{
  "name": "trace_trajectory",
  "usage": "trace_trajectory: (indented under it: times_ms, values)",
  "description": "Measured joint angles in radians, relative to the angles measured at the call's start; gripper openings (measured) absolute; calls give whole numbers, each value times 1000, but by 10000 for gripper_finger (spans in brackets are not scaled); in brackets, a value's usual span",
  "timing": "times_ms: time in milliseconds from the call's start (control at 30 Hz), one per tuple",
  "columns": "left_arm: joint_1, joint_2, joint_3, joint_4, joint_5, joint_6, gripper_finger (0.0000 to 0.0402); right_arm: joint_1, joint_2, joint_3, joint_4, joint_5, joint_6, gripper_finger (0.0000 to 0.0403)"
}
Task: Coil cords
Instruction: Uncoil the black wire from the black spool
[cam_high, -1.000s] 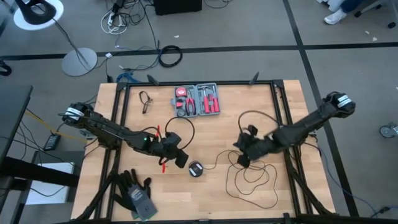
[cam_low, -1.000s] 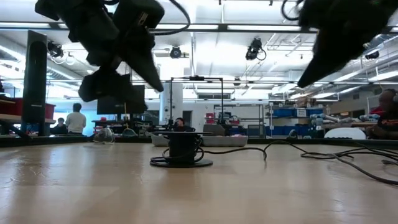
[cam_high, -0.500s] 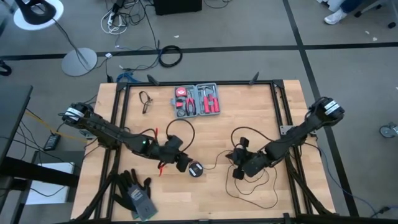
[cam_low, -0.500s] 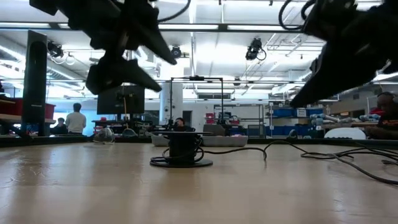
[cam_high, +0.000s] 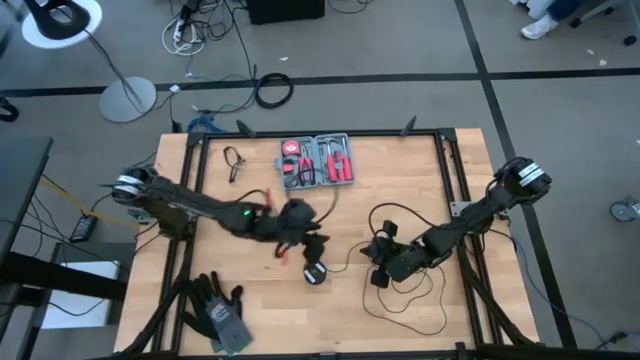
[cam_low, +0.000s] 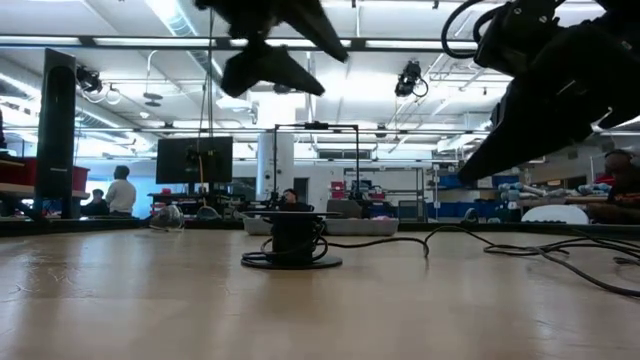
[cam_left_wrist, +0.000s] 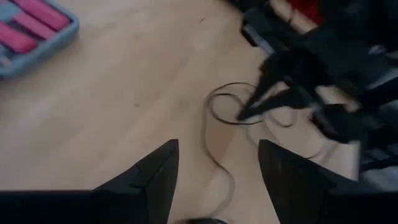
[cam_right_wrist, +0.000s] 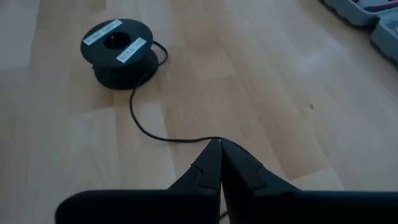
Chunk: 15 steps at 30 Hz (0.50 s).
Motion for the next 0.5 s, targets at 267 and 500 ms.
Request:
trace_trajectory:
  times_ms: [267, 500]
  values:
    - [71, 158, 245, -286, 115, 143, 223, 0, -7, 0, -34, -3, 11, 3]
    - [28, 283, 317, -531, 174, 72, 223, -3, -8, 0, -14, -4, 55, 11]
